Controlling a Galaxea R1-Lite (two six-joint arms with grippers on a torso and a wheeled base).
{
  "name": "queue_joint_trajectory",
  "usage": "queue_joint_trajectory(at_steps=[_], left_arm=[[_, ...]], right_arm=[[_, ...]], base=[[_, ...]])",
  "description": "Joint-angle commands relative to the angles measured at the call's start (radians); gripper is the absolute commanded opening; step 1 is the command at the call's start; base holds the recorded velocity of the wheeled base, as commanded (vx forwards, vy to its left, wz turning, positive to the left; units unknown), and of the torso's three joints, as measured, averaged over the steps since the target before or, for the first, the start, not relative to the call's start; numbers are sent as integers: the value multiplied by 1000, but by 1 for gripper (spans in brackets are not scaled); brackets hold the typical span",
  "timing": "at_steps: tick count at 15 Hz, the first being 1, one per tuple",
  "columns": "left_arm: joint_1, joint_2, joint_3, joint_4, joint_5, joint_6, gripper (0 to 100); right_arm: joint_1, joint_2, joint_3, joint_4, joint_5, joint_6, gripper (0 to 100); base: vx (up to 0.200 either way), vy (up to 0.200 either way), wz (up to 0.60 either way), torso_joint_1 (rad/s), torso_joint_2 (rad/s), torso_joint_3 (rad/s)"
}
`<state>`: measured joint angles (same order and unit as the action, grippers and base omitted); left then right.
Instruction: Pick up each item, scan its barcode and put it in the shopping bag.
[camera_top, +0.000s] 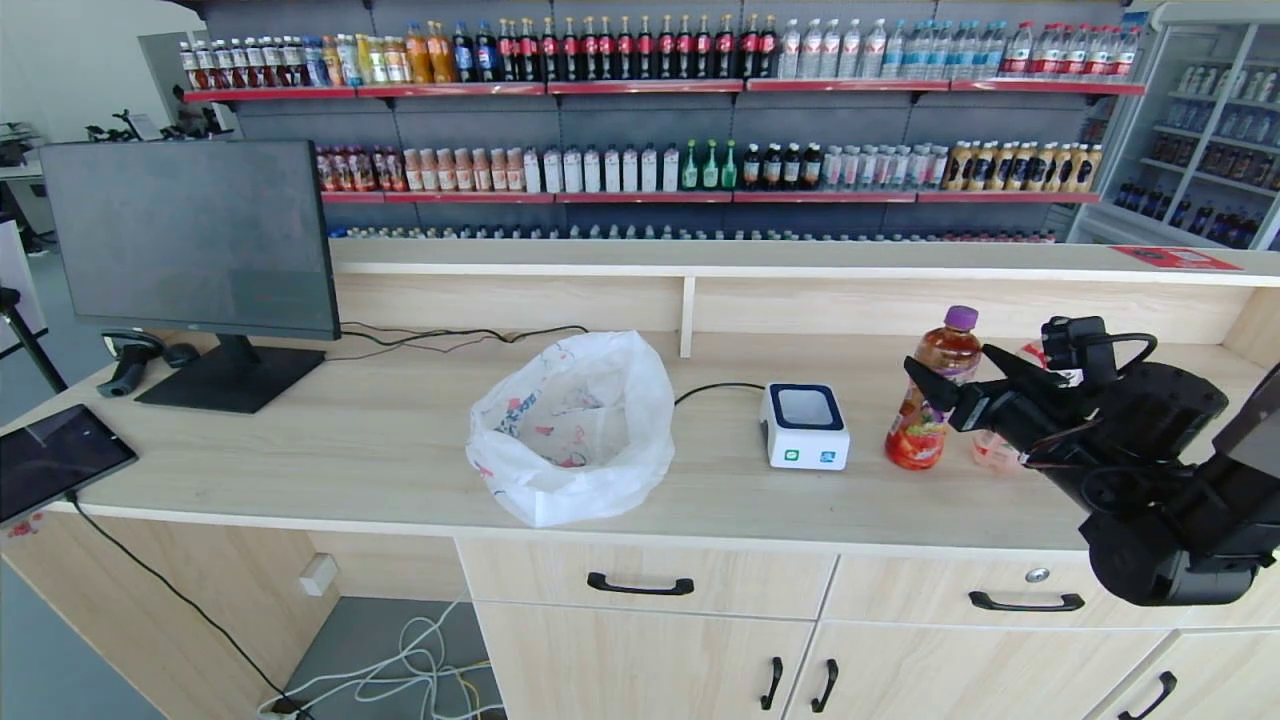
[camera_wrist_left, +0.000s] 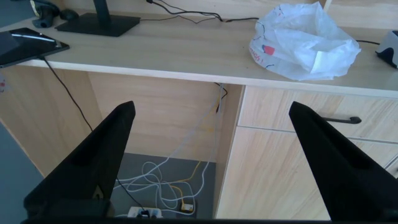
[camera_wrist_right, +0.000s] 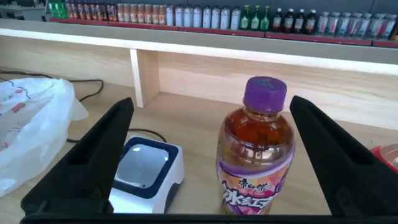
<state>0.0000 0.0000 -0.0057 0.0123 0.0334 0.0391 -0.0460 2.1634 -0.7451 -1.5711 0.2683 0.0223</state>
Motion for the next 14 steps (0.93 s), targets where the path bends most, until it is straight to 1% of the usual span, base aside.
queue_joint_trajectory(at_steps=[1,7,14], left_arm=[[0,0,0,0,0,-1,100],[0,0,0,0,0,1,100],[0,0,0,0,0,-1,100]], right_arm=[[-17,32,-3,0,0,-2,100],[-40,62,23,0,0,-9,100],[-45,141,1,0,2,-4,100]], base=[[0,0,0,0,0,0],[0,0,0,0,0,0],[0,0,0,0,0,0]])
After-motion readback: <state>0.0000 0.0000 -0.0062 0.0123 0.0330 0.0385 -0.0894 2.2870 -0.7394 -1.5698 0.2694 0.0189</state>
